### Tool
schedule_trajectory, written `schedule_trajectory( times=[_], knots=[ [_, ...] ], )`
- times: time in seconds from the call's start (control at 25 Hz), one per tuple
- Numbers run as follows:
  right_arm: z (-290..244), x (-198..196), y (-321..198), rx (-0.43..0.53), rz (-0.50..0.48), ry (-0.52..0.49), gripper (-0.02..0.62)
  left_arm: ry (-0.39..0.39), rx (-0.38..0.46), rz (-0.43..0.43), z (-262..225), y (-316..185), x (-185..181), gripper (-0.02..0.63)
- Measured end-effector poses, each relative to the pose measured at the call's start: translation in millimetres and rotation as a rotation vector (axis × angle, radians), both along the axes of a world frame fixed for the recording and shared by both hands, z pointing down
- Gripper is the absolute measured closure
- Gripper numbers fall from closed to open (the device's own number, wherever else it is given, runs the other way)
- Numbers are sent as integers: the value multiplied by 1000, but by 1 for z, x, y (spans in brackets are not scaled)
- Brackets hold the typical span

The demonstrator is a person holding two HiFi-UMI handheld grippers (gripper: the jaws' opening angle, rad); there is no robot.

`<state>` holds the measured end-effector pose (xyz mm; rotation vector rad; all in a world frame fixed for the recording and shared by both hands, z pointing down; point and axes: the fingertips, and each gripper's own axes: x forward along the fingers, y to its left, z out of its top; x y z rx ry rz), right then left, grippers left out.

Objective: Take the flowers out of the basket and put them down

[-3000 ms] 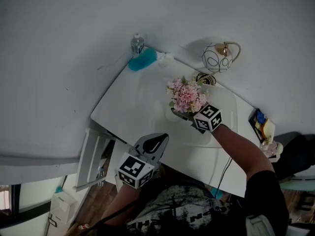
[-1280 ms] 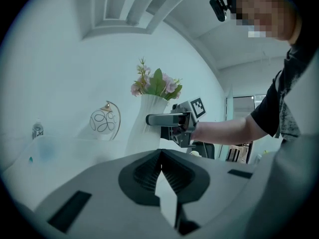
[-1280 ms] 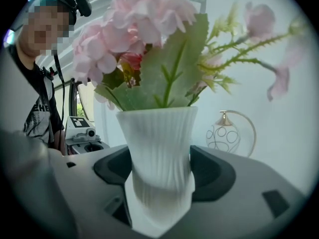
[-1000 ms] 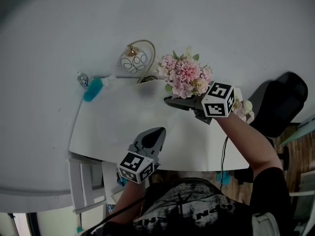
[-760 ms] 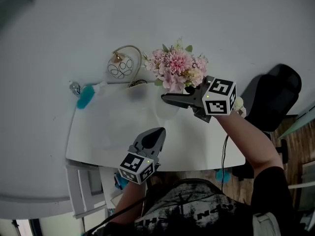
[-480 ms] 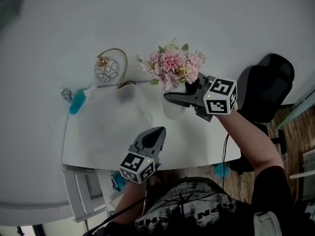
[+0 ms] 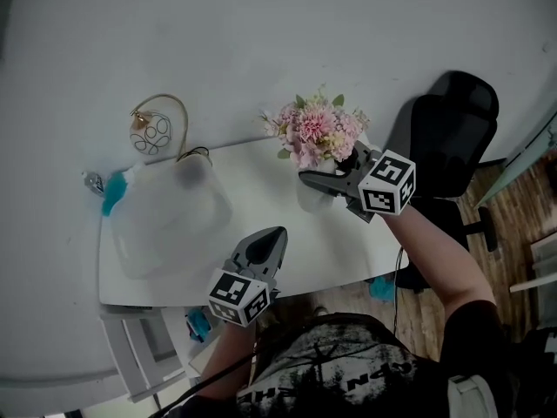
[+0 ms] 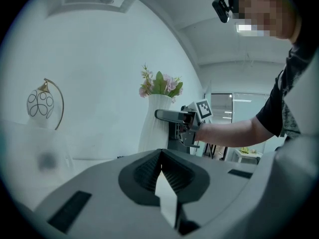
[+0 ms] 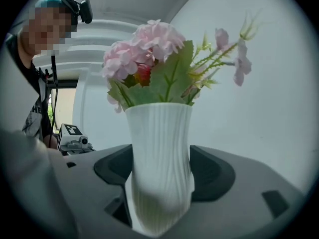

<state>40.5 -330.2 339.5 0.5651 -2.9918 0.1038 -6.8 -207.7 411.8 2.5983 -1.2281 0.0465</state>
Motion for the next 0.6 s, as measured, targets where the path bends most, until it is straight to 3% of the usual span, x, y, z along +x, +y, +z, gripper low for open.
schedule_trajectory(
  times=[0.6],
  knots=[
    [88,62,17,7,134,-22,241,-32,-62,9,37,5,47,592]
  ],
)
